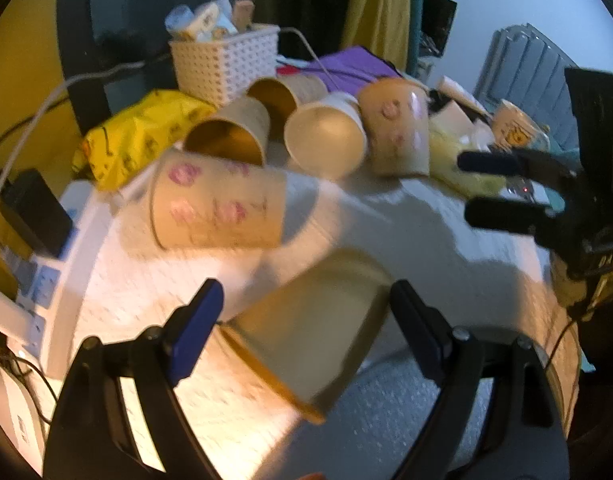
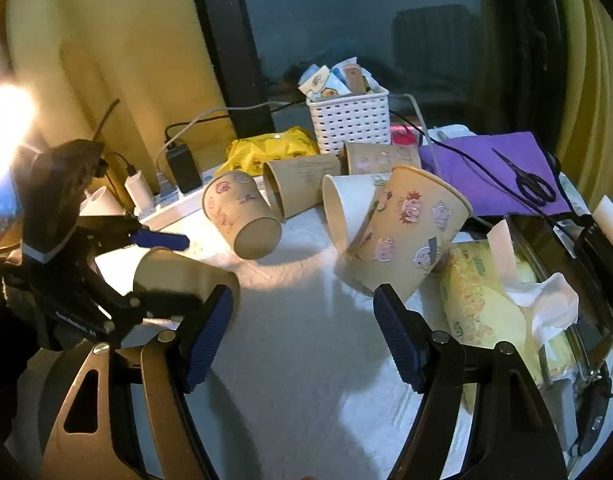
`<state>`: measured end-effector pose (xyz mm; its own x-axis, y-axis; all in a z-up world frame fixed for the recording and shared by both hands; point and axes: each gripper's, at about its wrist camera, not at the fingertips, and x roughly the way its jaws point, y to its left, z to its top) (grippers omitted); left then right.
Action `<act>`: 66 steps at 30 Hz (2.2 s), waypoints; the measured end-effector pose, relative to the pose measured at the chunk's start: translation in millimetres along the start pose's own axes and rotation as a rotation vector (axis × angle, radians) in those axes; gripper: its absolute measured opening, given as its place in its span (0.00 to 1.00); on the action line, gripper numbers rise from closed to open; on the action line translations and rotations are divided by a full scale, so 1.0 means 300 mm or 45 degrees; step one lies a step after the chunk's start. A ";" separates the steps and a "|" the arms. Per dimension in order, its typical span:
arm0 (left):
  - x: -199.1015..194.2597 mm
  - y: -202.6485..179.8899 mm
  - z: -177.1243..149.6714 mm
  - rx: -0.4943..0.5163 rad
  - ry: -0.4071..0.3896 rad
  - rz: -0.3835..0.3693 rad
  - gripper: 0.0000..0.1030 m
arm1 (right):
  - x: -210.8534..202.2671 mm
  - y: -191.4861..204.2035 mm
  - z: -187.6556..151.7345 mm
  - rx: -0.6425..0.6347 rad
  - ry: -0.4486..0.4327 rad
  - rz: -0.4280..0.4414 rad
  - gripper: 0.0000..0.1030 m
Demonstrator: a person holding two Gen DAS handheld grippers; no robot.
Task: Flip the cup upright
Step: 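Reach the left gripper to the tan paper cup lying on its side, then close the left gripper on the cup's base and lift it, then carry the cup over the mat toward the right gripper and rotate it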
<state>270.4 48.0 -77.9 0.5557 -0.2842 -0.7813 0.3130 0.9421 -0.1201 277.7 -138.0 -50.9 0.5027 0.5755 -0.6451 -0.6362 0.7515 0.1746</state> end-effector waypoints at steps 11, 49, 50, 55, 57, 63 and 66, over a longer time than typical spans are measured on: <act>0.053 -0.067 -0.071 0.057 0.126 -0.014 0.67 | -0.029 0.011 -0.033 0.014 0.012 -0.005 0.74; -0.390 -0.597 -0.573 0.259 -0.044 -0.055 0.66 | -0.294 0.283 -0.410 -0.083 0.030 0.000 0.74; -0.390 -0.594 -0.578 0.256 -0.047 -0.049 0.68 | -0.286 0.291 -0.414 -0.093 0.038 0.002 0.74; -0.389 -0.556 -0.594 0.222 -0.052 0.011 0.72 | -0.261 0.324 -0.426 -0.132 0.077 0.032 0.74; -0.393 -0.535 -0.603 0.205 -0.056 0.023 0.72 | -0.252 0.339 -0.434 -0.152 0.098 0.038 0.74; -0.423 -0.479 -0.643 0.170 -0.039 0.073 0.86 | -0.244 0.392 -0.460 -0.215 0.133 0.075 0.74; -0.450 -0.452 -0.672 0.159 -0.028 0.124 0.86 | -0.254 0.409 -0.468 -0.226 0.140 0.083 0.74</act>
<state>-2.2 -5.5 -79.7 0.6041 -0.1979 -0.7719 0.3497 0.9363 0.0336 79.1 -135.1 -84.8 0.3968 0.5750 -0.7155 -0.7633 0.6397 0.0908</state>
